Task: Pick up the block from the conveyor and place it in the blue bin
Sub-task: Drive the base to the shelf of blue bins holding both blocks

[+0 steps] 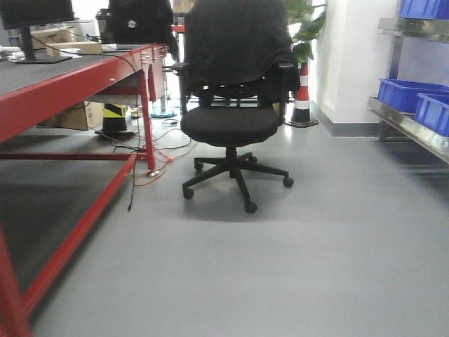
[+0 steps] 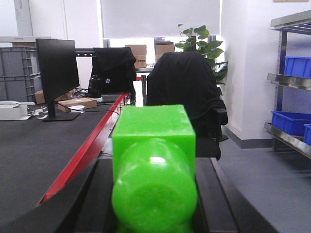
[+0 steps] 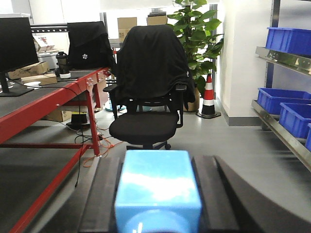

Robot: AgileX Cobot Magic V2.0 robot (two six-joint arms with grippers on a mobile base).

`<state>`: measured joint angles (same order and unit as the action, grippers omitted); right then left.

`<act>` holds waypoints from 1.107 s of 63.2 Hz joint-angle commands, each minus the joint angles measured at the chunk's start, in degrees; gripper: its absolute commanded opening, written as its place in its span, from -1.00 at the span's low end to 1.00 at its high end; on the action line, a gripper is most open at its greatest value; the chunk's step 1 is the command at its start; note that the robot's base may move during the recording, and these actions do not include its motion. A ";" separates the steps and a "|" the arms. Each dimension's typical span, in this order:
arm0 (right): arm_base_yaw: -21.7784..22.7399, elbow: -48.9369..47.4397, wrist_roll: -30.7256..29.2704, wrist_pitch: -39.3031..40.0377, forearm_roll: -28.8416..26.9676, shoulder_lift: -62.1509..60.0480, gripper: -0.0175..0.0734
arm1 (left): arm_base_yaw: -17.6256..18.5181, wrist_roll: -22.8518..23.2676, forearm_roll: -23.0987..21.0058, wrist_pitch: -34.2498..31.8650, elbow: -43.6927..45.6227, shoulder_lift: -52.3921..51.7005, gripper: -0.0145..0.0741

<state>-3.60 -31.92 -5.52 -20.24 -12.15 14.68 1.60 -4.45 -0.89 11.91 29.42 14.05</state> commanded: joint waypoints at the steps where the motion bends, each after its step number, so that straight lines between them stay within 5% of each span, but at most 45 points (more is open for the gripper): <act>1: -0.10 -0.10 -0.21 1.21 -0.17 0.00 -0.95 | -0.29 0.09 -0.37 -0.89 -0.04 -0.21 -0.92; 70: -0.10 -0.10 -0.21 1.21 -0.17 0.00 -0.95 | -0.29 0.09 -0.37 -0.89 -0.04 -0.21 -0.92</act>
<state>-3.60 -31.92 -5.52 -20.24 -12.15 14.68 1.60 -4.45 -0.89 11.91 29.42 14.05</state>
